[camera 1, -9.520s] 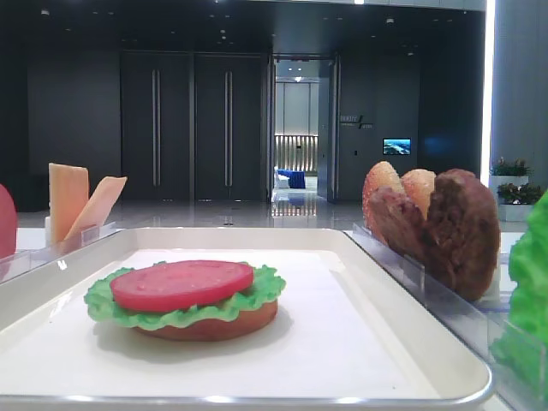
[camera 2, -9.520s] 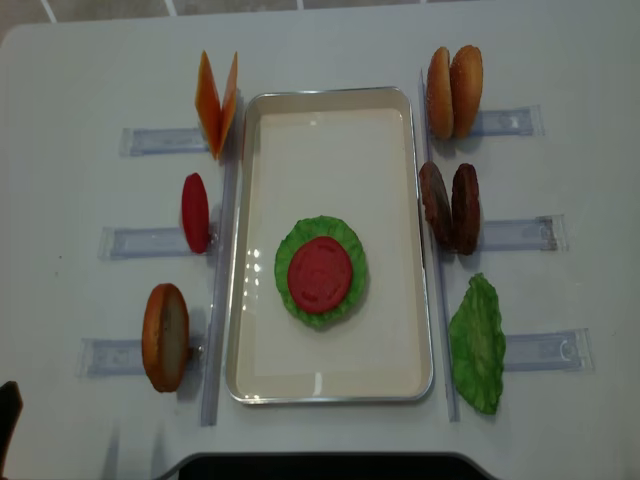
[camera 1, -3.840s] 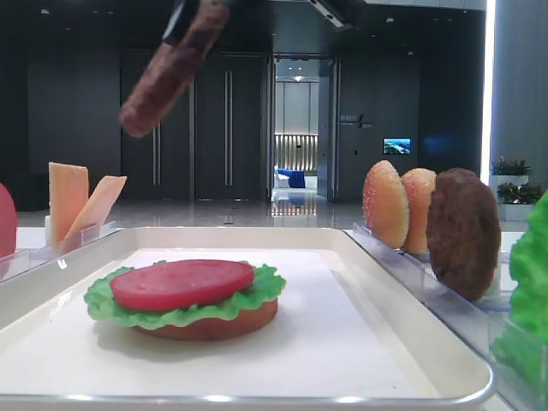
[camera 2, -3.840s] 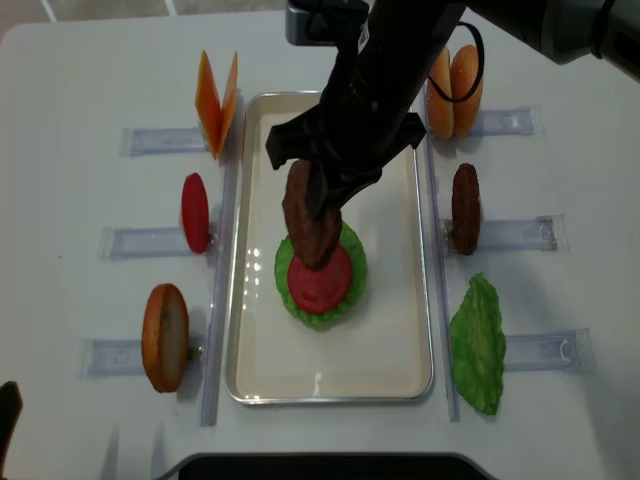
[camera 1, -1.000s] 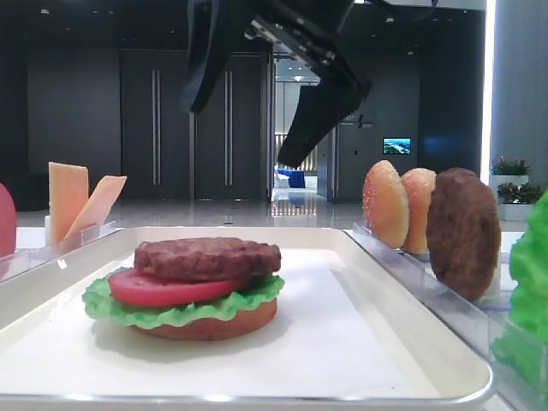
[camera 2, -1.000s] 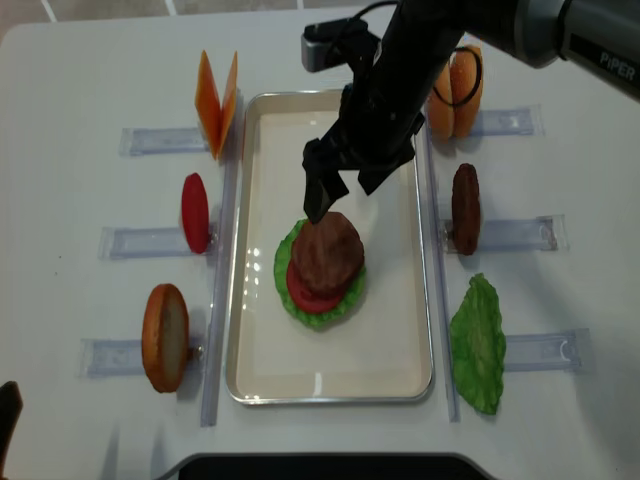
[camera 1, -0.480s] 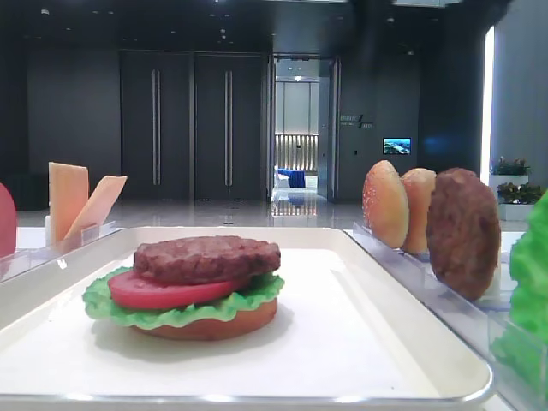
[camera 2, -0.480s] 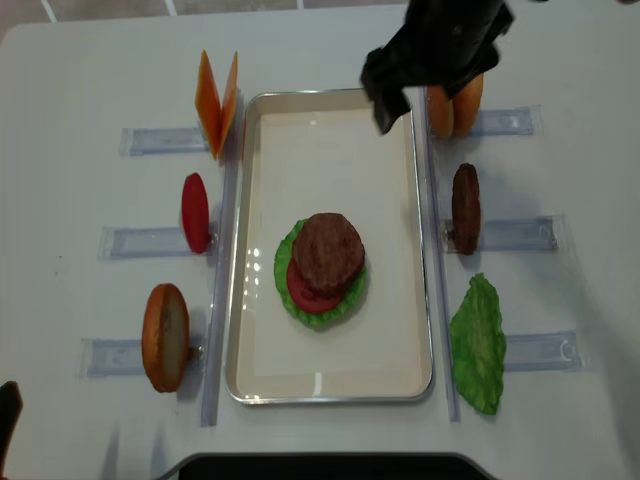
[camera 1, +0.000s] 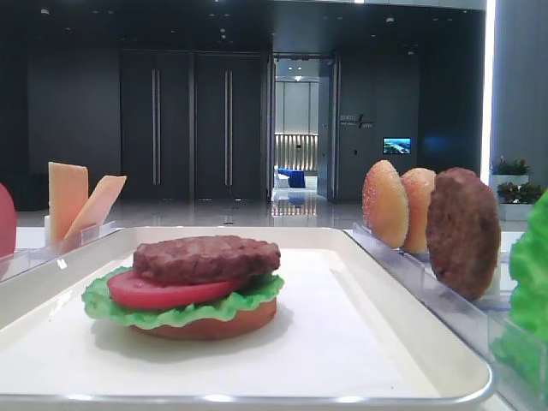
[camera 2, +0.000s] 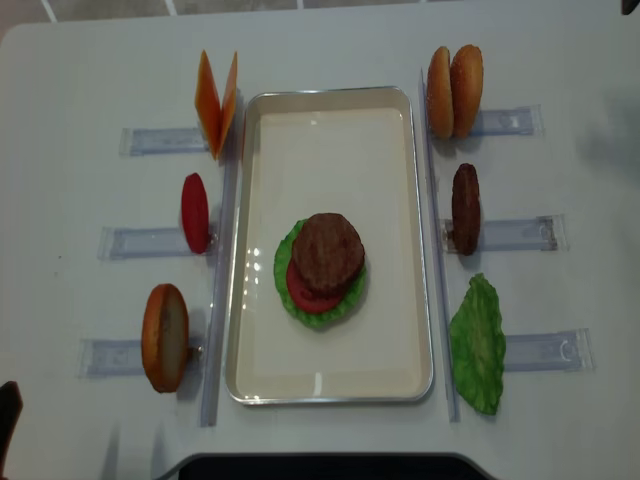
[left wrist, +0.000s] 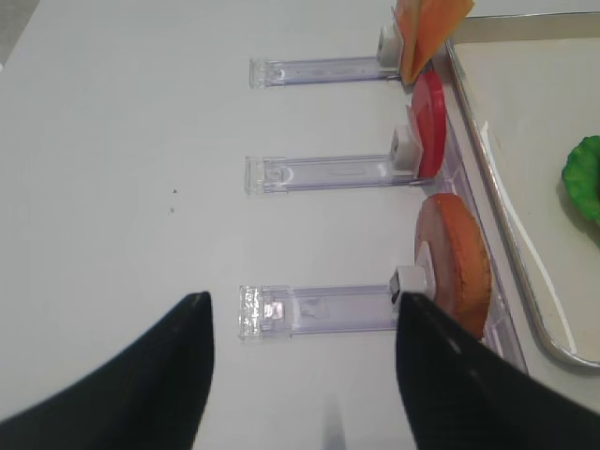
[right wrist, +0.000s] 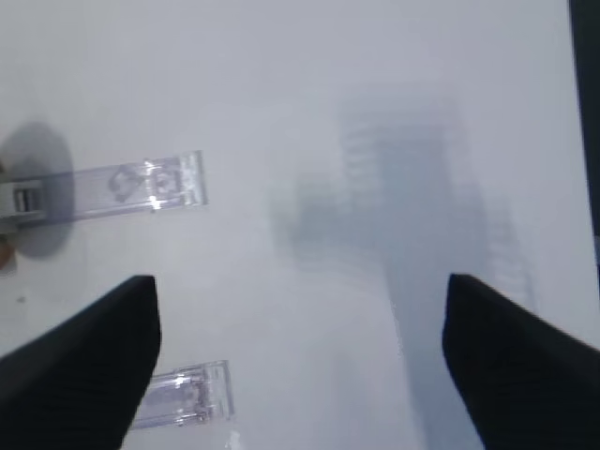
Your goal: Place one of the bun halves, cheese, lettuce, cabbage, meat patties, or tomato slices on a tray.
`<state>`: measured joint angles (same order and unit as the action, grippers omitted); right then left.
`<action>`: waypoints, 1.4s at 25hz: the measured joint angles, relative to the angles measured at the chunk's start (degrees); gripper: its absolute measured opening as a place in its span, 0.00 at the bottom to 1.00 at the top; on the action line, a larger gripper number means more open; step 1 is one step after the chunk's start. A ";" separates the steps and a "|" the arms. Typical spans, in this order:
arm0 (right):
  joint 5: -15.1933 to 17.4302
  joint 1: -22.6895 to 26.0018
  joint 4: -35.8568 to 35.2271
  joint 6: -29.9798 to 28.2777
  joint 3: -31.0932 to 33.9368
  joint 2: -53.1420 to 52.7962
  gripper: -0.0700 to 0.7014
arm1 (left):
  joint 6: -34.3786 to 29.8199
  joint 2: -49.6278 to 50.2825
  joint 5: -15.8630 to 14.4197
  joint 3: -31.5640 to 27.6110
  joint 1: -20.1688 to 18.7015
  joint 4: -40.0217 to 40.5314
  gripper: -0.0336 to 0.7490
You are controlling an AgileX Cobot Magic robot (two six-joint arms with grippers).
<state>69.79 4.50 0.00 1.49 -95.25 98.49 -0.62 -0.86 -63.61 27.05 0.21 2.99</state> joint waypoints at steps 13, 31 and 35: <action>0.07 1.77 2.76 0.70 42.36 -33.31 0.82 | 0.00 0.00 0.00 0.00 0.00 0.00 0.64; -4.72 1.77 2.31 -0.31 65.72 -93.54 0.79 | 0.00 0.00 0.00 0.00 0.00 0.00 0.64; -4.67 1.77 1.35 -1.01 65.92 -98.78 0.79 | 0.00 0.00 0.00 0.00 0.00 0.00 0.64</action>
<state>65.12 6.27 1.35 0.48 -29.33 -0.29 -0.62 -0.86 -63.61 27.05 0.21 2.99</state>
